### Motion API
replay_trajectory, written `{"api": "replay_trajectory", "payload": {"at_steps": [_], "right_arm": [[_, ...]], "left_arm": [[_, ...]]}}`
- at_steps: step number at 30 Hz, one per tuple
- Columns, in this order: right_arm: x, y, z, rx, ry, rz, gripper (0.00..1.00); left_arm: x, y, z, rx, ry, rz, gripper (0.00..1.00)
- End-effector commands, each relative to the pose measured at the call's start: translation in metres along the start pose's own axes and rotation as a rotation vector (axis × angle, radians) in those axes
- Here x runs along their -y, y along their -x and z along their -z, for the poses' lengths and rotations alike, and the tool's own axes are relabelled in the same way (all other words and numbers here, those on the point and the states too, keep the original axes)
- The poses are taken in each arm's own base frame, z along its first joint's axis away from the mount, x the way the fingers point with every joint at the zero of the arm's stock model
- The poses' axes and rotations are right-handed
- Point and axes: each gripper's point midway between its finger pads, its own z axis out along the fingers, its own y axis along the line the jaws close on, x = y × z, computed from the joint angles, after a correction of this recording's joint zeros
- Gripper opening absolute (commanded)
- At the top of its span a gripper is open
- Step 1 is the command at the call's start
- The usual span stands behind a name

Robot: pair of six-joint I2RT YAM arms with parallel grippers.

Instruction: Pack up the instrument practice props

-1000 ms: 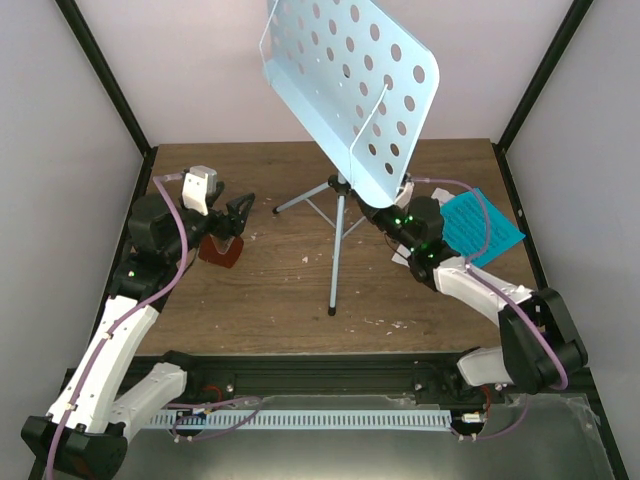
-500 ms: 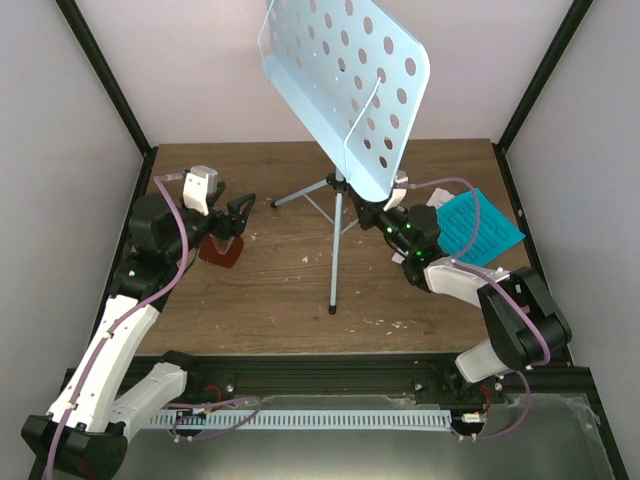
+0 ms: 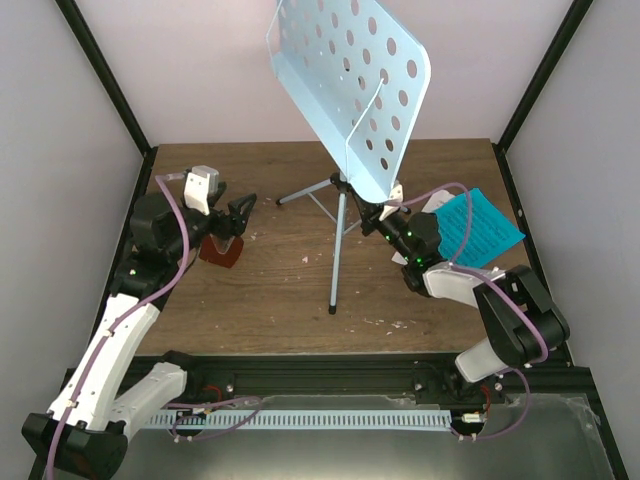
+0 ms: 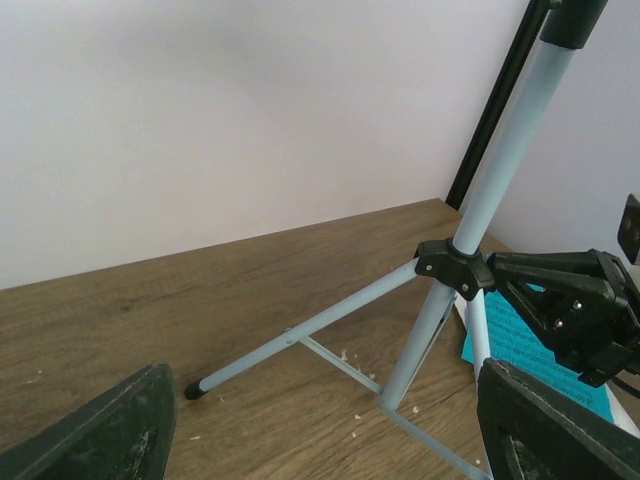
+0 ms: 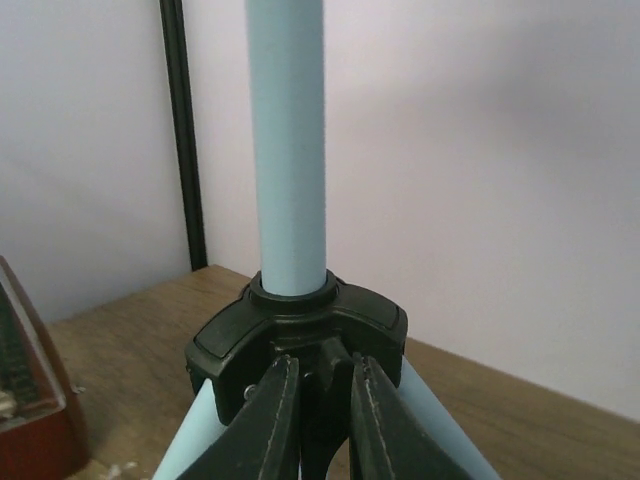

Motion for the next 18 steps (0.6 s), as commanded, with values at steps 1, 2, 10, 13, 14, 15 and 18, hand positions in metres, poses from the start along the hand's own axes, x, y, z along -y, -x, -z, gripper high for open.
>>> {"api": "replay_trajectory", "payload": {"at_steps": [1,2,10,13,14,15,18], "right_arm": [[0.010,-0.039,0.007,-0.120,-0.079,0.267,0.01],[0.009,-0.039,0.007,-0.122,-0.079,0.304,0.01],[0.003,-0.027,0.012,-0.067,-0.079,0.452,0.02],[-0.012,-0.013,0.014,-0.025,-0.008,0.405,0.23],[-0.015,-0.007,0.014,-0.015,0.007,0.375,0.31],[-0.017,-0.003,0.015,-0.010,0.017,0.333,0.42],[-0.019,0.016,0.023,0.032,0.010,0.221,0.67]], "left_arm": [[0.002,-0.003,-0.003,-0.005,-0.014,0.001,0.83],[0.002,-0.004,-0.003,-0.008,-0.014,0.001,0.83],[0.003,-0.004,-0.003,-0.009,-0.019,0.004,0.83],[0.003,-0.004,-0.004,-0.010,-0.018,0.003,0.83],[0.002,-0.004,-0.003,-0.009,-0.018,0.003,0.83],[0.002,-0.004,-0.003,-0.009,-0.017,0.002,0.83],[0.002,-0.004,-0.004,-0.010,-0.015,0.002,0.83]]}}
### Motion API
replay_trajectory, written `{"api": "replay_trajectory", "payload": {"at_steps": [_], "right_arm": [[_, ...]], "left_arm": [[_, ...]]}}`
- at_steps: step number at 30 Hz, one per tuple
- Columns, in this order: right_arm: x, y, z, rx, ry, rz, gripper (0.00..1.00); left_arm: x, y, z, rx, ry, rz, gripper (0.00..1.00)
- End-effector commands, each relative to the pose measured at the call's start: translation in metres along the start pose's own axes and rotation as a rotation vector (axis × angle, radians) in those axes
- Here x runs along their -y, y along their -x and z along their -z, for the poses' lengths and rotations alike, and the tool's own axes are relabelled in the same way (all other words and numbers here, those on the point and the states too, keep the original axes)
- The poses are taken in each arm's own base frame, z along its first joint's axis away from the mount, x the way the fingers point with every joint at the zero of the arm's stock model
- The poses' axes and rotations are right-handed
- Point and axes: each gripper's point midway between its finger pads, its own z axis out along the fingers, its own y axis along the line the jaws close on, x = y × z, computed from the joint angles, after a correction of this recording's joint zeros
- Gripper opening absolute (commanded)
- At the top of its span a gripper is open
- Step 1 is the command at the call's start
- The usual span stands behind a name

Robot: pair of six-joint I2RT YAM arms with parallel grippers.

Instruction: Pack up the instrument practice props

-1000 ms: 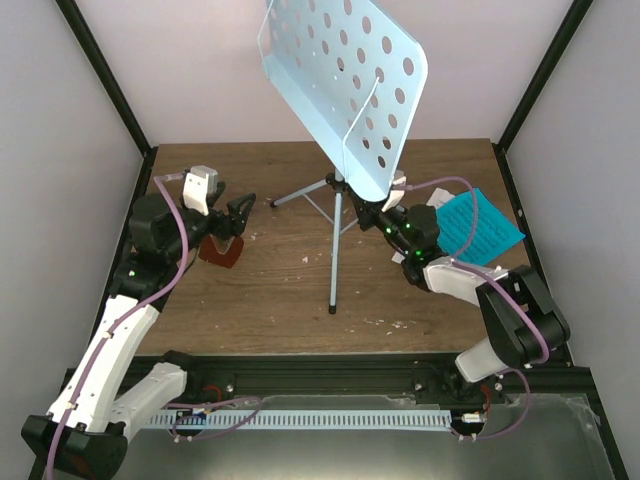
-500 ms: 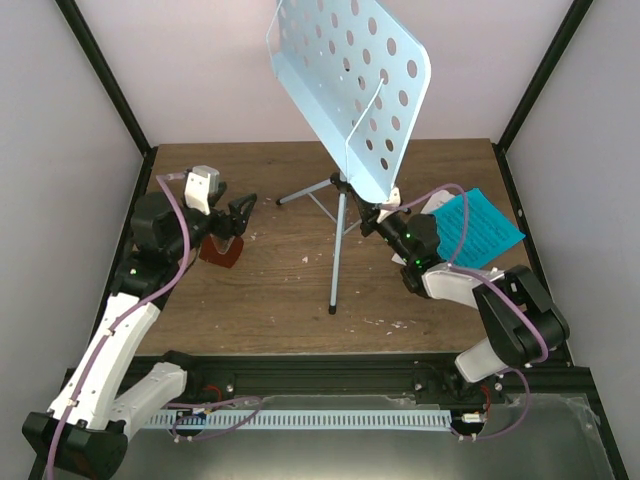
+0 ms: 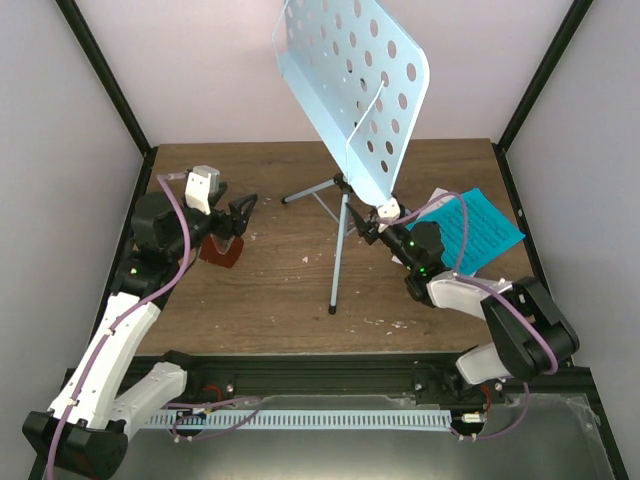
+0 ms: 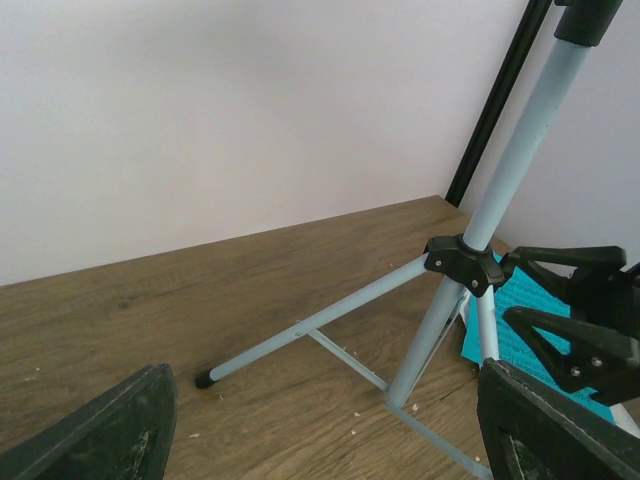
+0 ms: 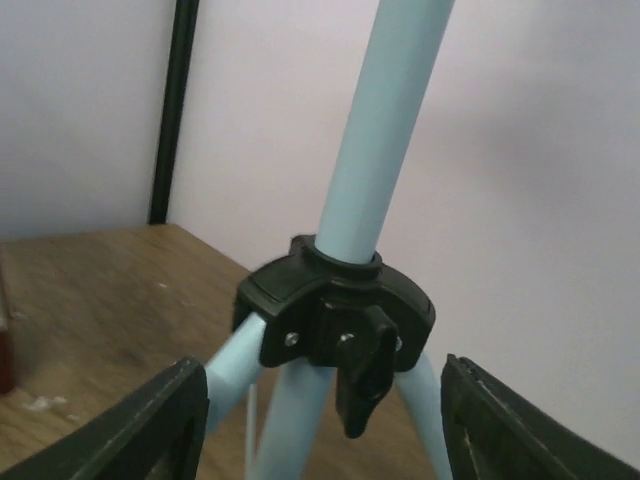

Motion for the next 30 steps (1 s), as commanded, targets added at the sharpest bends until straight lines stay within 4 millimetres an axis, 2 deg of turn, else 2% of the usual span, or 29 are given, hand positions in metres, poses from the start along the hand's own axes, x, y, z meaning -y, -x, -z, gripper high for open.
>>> {"api": "replay_trajectory", "payload": {"at_steps": [1,3,6,8,12,15,18,21,26,30], "right_arm": [[-0.003,0.027,0.012,0.052,0.025,-0.146,0.73],[0.002,0.033,0.019,0.060,0.004,-0.221,0.84],[0.015,0.031,0.023,0.005,-0.064,-0.400,0.97],[0.021,0.027,0.019,-0.082,-0.084,-0.550,0.98],[0.018,0.019,0.017,-0.252,-0.109,-0.908,0.97],[0.006,0.027,0.026,-0.244,-0.071,-1.204,0.97],[0.008,0.030,0.034,-0.236,-0.118,-1.416,0.97],[0.011,0.033,0.034,-0.246,-0.156,-1.532,0.95],[0.006,0.036,0.021,-0.289,-0.136,-1.667,0.92],[0.007,0.031,0.012,-0.291,-0.136,-1.718,0.80]], "left_arm": [[0.002,-0.002,-0.001,-0.001,-0.013,-0.001,0.83],[0.003,-0.003,-0.001,-0.002,-0.014,0.000,0.83],[0.004,-0.003,-0.001,-0.001,-0.018,0.002,0.83],[0.004,-0.002,-0.001,-0.001,-0.018,0.001,0.83],[0.003,-0.003,-0.002,-0.002,-0.017,0.001,0.83],[0.003,-0.003,-0.003,-0.005,-0.017,0.004,0.83],[0.003,-0.004,-0.003,-0.007,-0.016,0.004,0.83],[0.003,-0.004,-0.004,-0.009,-0.017,0.007,0.83],[0.002,-0.005,-0.004,-0.012,-0.016,0.007,0.83],[0.002,-0.005,-0.004,-0.011,-0.014,0.005,0.83]]}}
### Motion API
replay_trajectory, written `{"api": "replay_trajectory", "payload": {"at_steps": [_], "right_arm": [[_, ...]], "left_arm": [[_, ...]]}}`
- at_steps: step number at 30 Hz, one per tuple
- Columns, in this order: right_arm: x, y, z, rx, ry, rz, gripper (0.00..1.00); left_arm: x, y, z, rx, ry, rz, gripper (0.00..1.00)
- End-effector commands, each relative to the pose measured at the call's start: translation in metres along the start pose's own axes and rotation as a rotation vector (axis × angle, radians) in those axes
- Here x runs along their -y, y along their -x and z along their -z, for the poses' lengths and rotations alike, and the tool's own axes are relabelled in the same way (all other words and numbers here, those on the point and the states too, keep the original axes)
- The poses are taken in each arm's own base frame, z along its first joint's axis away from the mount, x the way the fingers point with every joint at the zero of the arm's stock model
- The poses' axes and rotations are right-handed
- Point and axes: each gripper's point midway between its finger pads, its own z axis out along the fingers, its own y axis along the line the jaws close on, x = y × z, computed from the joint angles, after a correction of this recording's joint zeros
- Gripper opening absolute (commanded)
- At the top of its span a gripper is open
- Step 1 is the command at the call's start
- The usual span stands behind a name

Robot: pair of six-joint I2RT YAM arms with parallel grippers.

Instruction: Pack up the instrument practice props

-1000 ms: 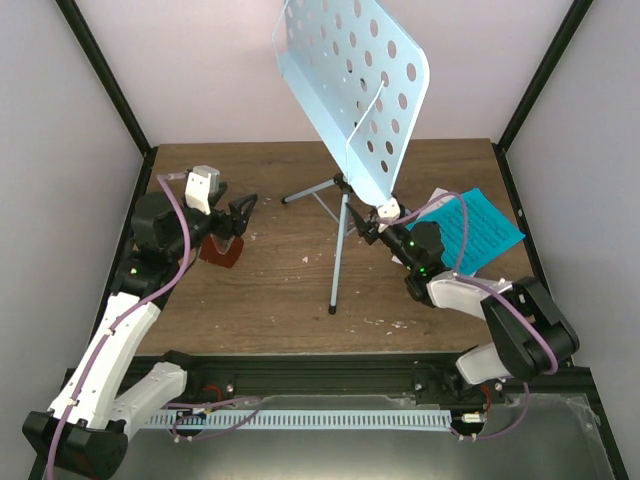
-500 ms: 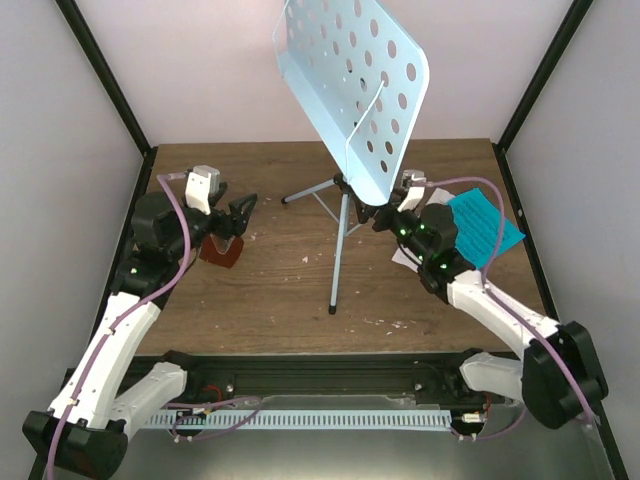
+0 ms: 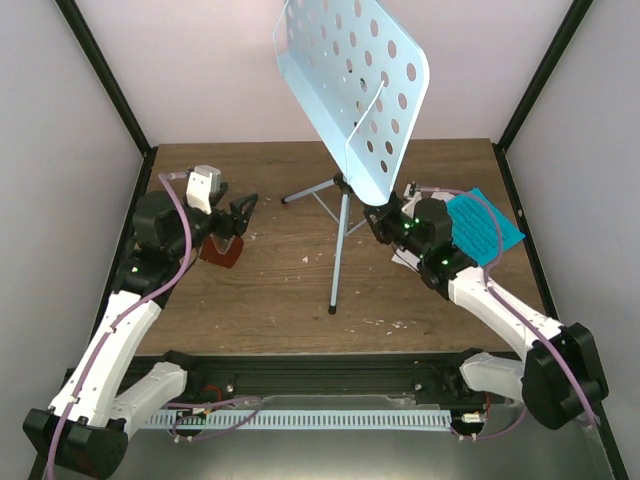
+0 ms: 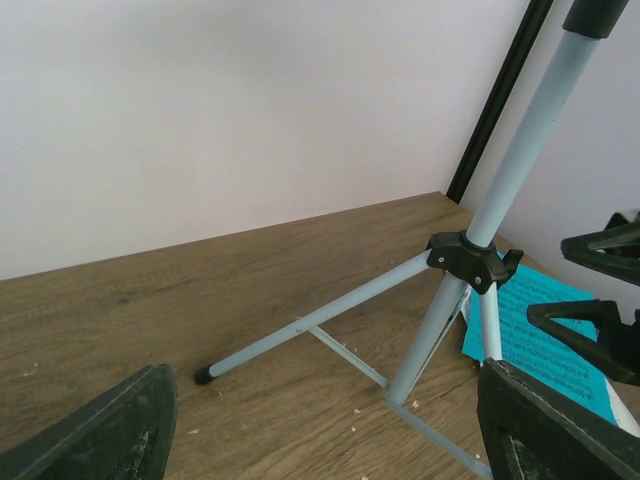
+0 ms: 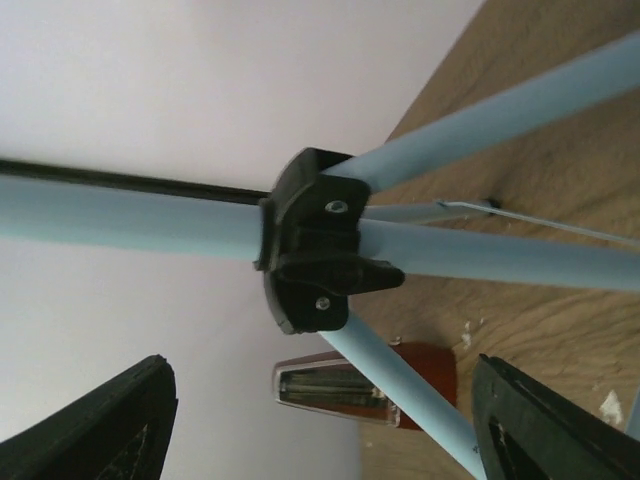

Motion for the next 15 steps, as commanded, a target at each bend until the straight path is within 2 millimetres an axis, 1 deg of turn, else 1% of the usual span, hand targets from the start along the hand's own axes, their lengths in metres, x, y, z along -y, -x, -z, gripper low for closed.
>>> {"api": "replay_trajectory", "payload": {"at_steps": [1,3,7,10,15], "right_arm": [[-0.016,0.008,-0.008,-0.003,0.022,-0.119,0.80],[-0.015,0.011,-0.010,0.008,0.014,-0.130,0.79],[-0.007,0.013,-0.014,0.013,-0.001,-0.182,0.72],[-0.001,0.016,-0.015,0.022,-0.008,-0.206,0.71],[-0.002,0.018,-0.016,0.035,-0.001,-0.217,0.64]], "left_arm": [[0.003,-0.002,-0.001,0.000,-0.015,0.002,0.83],[0.003,-0.002,-0.001,-0.001,-0.015,0.001,0.83],[0.004,-0.001,0.000,0.001,-0.017,0.001,0.83],[0.003,-0.002,0.000,-0.001,-0.016,0.001,0.83],[0.003,-0.003,-0.001,-0.004,-0.015,0.004,0.83]]}}
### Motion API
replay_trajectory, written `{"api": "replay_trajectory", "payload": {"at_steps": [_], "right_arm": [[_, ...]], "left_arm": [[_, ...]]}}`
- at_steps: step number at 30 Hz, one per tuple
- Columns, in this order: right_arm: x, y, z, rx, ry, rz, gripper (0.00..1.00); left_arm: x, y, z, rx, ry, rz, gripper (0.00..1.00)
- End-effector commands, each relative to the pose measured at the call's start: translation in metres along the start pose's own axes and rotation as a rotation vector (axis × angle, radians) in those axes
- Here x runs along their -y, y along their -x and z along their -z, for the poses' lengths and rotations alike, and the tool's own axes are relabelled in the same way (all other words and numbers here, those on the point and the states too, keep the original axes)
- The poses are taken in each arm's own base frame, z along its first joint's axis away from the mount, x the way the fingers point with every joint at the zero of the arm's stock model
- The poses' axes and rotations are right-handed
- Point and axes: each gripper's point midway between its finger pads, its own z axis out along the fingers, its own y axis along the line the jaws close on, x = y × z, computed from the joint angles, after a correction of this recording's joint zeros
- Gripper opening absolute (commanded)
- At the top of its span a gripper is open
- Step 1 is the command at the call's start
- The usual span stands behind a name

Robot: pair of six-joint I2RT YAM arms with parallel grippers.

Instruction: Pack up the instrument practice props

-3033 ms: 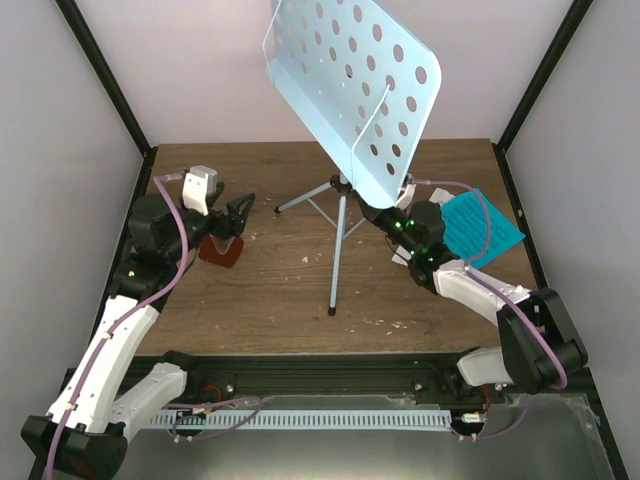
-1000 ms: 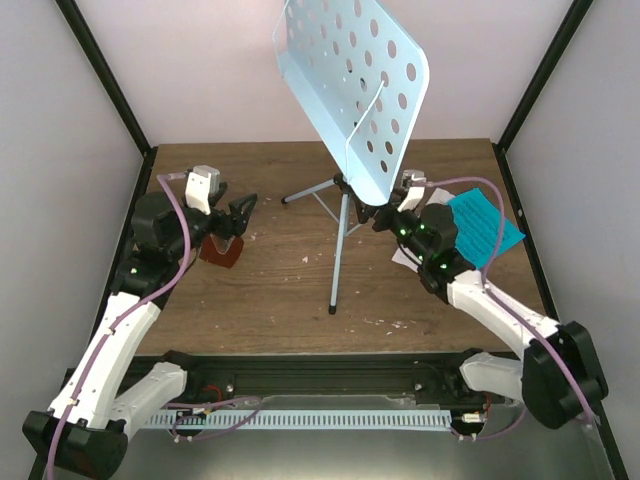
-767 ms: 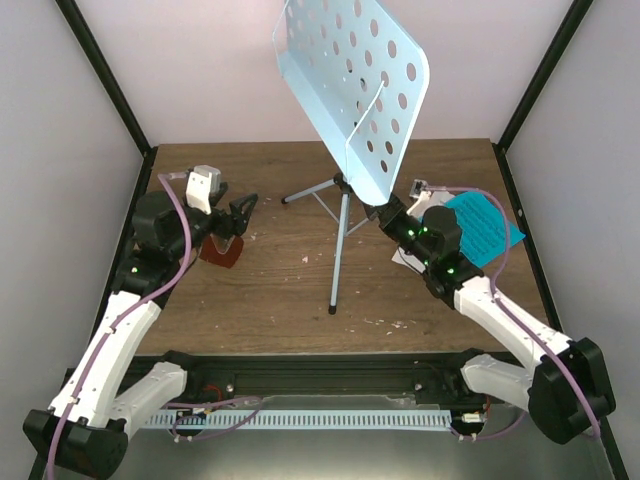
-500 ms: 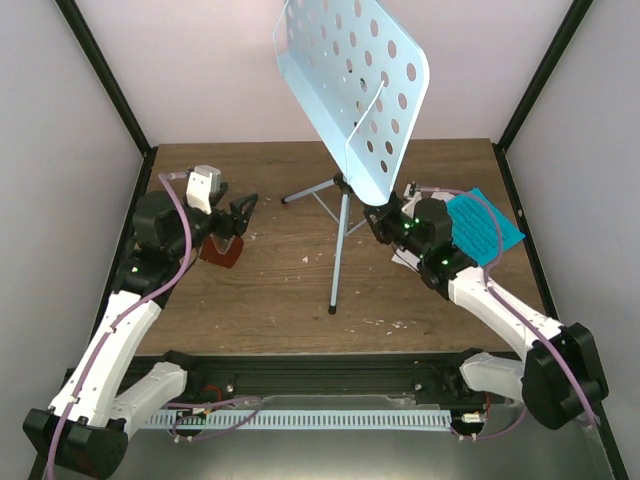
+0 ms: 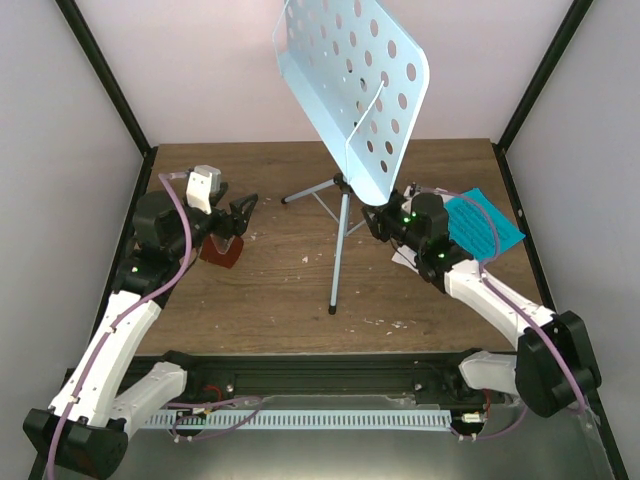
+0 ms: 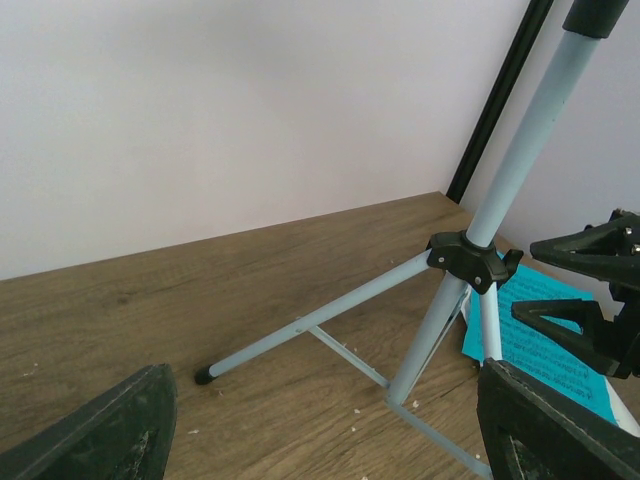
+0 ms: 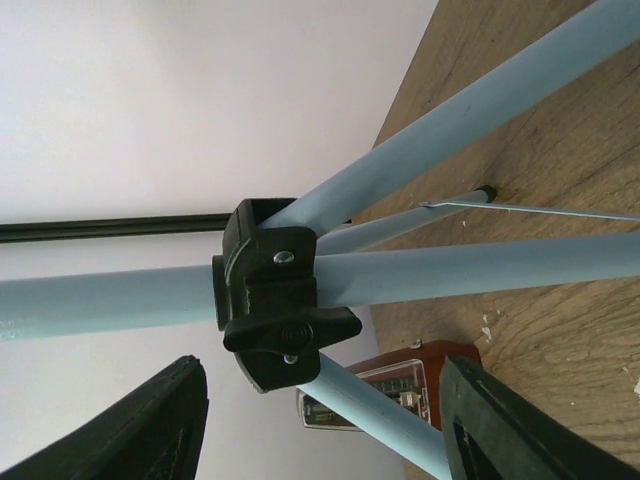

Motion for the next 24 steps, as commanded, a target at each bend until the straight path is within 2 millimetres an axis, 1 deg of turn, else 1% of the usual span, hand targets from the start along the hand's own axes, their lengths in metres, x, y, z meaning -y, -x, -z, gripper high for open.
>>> {"api": "replay_trajectory", "payload": {"at_steps": [1,5,15,19,22,24], "right_arm": [[-0.017,0.008,-0.001,0.028,0.043,-0.026,0.64],[-0.018,0.008,-0.004,0.027,0.048,-0.025,0.63],[-0.022,0.012,-0.007,0.041,0.058,-0.021,0.56],[-0.023,0.011,-0.010,0.032,0.063,-0.023,0.56],[-0.024,0.011,-0.012,0.032,0.067,-0.026,0.60],[-0.026,0.012,-0.012,0.033,0.072,-0.025,0.61]], "left_arm": [[0.003,-0.003,-0.001,-0.004,-0.016,0.004,0.83],[0.003,-0.004,-0.002,-0.007,-0.016,0.005,0.83],[0.003,-0.004,-0.003,-0.010,-0.017,0.008,0.83],[0.003,-0.005,-0.003,-0.012,-0.017,0.008,0.83],[0.002,-0.005,-0.003,-0.012,-0.015,0.006,0.83],[0.002,-0.005,-0.003,-0.013,-0.014,0.005,0.83]]}}
